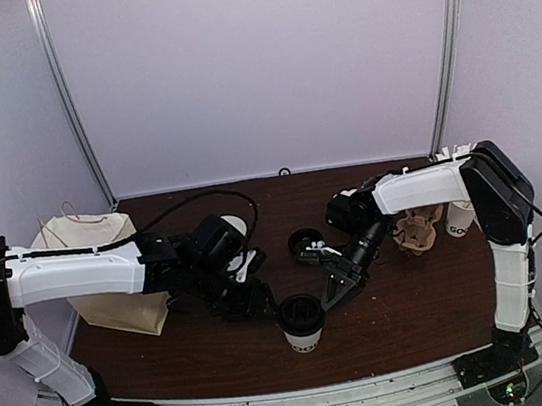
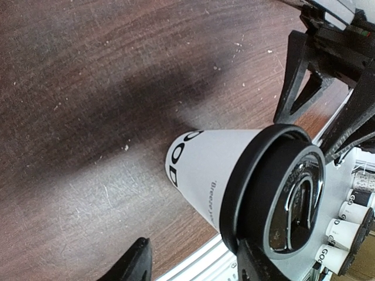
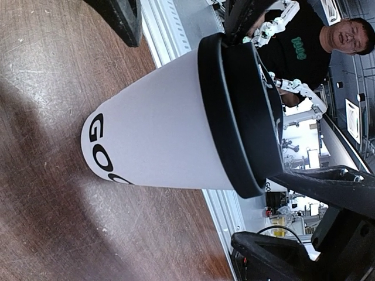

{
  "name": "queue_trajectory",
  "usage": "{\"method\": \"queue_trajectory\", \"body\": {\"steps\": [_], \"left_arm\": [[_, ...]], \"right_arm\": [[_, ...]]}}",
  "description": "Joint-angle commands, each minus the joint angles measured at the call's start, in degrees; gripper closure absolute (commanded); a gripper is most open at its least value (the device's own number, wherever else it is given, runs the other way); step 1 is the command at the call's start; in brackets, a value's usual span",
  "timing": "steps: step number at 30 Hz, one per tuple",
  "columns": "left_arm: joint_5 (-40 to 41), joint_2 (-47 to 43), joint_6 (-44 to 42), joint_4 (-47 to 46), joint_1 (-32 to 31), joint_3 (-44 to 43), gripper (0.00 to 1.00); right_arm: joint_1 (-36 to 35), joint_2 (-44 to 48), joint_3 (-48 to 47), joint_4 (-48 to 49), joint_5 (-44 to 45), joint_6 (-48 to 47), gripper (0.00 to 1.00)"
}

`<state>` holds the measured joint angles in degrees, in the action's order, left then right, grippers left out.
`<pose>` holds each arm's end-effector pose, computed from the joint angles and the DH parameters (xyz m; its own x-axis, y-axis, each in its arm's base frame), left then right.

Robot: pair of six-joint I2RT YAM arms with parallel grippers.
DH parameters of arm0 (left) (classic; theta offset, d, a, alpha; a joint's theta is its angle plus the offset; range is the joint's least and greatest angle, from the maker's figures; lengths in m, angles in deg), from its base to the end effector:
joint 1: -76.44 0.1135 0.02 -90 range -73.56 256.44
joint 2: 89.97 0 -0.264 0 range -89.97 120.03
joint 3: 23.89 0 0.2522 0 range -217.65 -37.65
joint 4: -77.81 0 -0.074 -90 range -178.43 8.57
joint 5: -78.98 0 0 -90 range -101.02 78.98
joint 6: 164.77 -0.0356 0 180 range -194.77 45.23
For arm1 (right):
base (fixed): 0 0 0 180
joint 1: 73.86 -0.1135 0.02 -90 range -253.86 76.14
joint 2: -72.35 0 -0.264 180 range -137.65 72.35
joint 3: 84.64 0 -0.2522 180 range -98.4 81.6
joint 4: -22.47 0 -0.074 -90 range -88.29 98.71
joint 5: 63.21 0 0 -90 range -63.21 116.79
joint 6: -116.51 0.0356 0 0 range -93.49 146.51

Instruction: Pack the takeout coffee

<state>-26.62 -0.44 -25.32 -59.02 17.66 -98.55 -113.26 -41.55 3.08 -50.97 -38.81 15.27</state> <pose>0.1571 -0.2777 0.2209 -0.9678 0.1849 -0.1708 0.2493 0.7967 -0.5505 0.2527 0.2495 0.1736 -0.7159 -0.6923 -0.0903 -0.3463 0.2399 0.9069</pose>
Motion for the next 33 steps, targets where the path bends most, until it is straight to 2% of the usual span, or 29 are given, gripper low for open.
{"method": "queue_trajectory", "body": {"steps": [1, 4, 9, 16, 19, 24, 30, 33], "left_arm": [[5.6, 7.0, -0.9, 10.3, -0.3, 1.0, 0.5], [6.3, 9.0, -1.9, 13.1, -0.3, 0.6, 0.51], [7.4, 6.9, -5.4, 13.5, -0.4, -3.1, 0.5], [8.4, 1.1, -12.3, 8.4, -0.7, -10.3, 0.43], [9.9, -0.1, -13.2, 7.6, -0.8, -12.5, 0.42], [8.9, -0.1, -16.0, 7.2, -0.9, -14.3, 0.38], [14.7, -3.9, -36.3, 7.2, -7.8, -14.2, 0.24], [16.4, -3.4, -41.0, 9.5, -8.8, -15.1, 0.15]], "right_arm": [[-1.0, -4.4, 0.5, 4.3, 12.9, 2.1, 0.52], [-0.9, -5.8, -0.4, 3.4, 15.0, 2.3, 0.52], [-0.9, -4.9, -3.9, -0.3, 11.6, -0.7, 0.52], [1.3, 0.6, -8.8, -4.6, 3.7, -4.4, 0.43], [1.5, 2.5, -10.1, -5.1, 3.1, -4.2, 0.38], [1.7, 3.2, -11.0, -5.9, 3.1, -4.9, 0.37], [3.7, 7.0, -13.0, -9.0, 8.9, -8.8, 0.37], [5.2, 14.1, -12.6, -7.3, 15.5, -11.0, 0.34]]}}
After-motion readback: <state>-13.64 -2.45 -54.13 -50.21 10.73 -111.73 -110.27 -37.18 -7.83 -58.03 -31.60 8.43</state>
